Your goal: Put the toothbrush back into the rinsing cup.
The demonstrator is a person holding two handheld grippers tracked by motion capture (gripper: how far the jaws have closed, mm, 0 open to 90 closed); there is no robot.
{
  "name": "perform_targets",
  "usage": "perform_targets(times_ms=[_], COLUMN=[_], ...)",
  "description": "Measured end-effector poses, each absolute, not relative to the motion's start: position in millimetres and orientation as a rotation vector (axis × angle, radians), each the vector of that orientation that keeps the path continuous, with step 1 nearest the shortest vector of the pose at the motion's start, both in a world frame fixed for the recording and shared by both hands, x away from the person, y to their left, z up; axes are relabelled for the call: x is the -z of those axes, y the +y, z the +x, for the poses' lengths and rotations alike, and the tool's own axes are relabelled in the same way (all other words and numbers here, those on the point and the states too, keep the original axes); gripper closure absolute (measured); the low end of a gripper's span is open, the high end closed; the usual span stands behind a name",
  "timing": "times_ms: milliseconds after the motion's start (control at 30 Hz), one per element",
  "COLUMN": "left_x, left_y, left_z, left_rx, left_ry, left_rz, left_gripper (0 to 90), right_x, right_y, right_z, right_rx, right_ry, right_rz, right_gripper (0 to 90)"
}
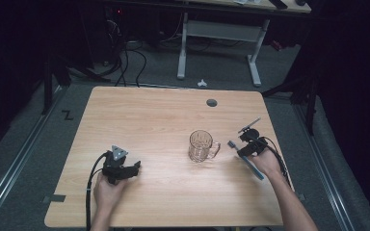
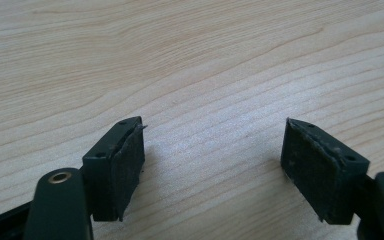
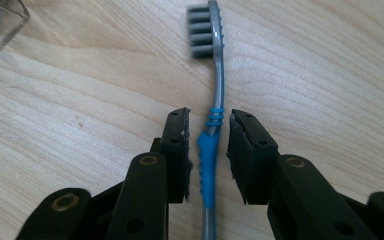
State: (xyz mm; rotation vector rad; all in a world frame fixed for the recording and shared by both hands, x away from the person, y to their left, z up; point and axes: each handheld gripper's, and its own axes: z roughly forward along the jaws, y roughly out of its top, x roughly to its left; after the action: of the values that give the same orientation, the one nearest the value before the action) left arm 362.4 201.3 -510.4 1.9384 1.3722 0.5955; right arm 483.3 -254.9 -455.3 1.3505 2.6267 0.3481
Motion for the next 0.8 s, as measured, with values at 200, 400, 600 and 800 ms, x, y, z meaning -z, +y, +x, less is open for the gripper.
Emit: perform_targets(times_ms=[200, 400, 600, 800], left_x=[510.4, 510.4, 510.4, 510.4], left_y=[201.4, 201.4, 201.4, 201.4], left_z=[362.4, 362.4, 362.4, 362.4], left_rx=[-0.595, -0.595, -0.595, -0.595], left_ry=[1.372, 1.373, 1.373, 1.372], left_rz=[1.938, 1.937, 1.937, 1.938], left_gripper=[26.0, 26.0, 26.0, 26.0], right_x=[458.5, 460.6, 462.1, 462.3], right_y=[-255.4, -255.3, -255.4, -255.6], right_z=[486.2, 487.6, 489.8, 490.9], right_rx=[-0.325, -0.302, -0.29, -0.284], right_ry=[2.639, 2.647, 2.651, 2.658], right_rz=[1.365, 1.373, 1.39, 1.392], right_gripper=[72.8, 75.0, 77.2, 78.8])
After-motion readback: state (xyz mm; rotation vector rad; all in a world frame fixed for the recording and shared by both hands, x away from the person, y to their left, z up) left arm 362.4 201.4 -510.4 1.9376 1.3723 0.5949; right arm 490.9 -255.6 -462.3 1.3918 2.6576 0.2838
